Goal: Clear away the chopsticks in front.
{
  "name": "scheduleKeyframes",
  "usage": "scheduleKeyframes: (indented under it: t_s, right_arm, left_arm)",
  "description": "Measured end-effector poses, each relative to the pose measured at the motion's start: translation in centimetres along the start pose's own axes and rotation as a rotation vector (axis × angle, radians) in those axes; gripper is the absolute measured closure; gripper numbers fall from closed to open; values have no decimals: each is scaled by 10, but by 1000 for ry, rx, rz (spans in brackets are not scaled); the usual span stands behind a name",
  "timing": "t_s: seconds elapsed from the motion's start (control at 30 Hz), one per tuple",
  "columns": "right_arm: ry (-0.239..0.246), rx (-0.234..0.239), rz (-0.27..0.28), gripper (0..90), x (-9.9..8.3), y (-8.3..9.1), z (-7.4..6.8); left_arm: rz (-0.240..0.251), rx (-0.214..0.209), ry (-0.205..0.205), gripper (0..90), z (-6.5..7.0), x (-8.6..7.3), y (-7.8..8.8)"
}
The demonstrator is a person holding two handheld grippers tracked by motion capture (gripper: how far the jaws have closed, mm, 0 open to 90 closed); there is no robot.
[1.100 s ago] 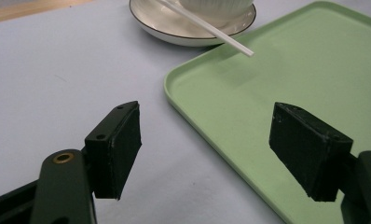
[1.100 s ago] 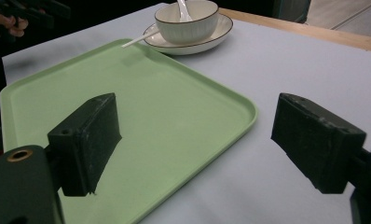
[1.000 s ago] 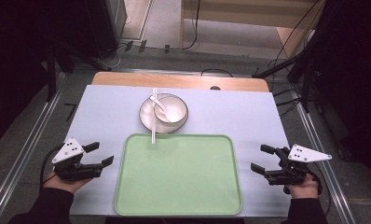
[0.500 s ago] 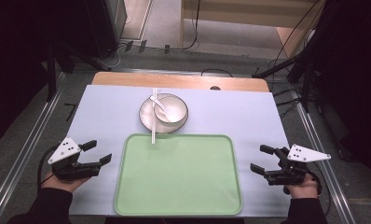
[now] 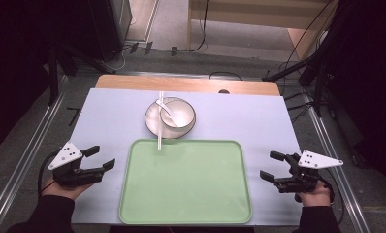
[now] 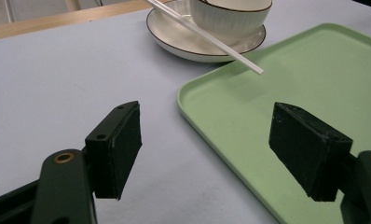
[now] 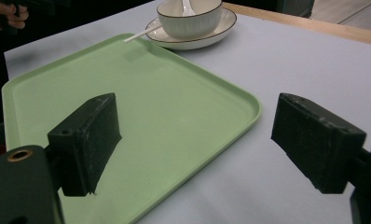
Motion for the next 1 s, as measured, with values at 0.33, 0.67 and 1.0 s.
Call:
scheduleKeyframes:
  t_s: [0.33,0.67,1.0]
  right_arm:
    - [3,0,-2,156,0,0,1]
    - [-2,3,-7,156,-2,-2,4]
    - [-5,-5,-18,156,-4,-2,3]
  left_arm:
    - [-14,-56,73,322,-3,2,-1]
    - [-41,-31,134,448,-15,5,-10]
    - [-148,-43,293,394,-20,17,-25]
Point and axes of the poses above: each handheld gripper's, and its own axes: y roughly backward along the jaws, x roughly out of its top, z roughly to its right, the point moved 5 cm from there along -y, roughly forward along the jaws, and after that the axes turned 5 degrees about -z, right-handed, at the moved point
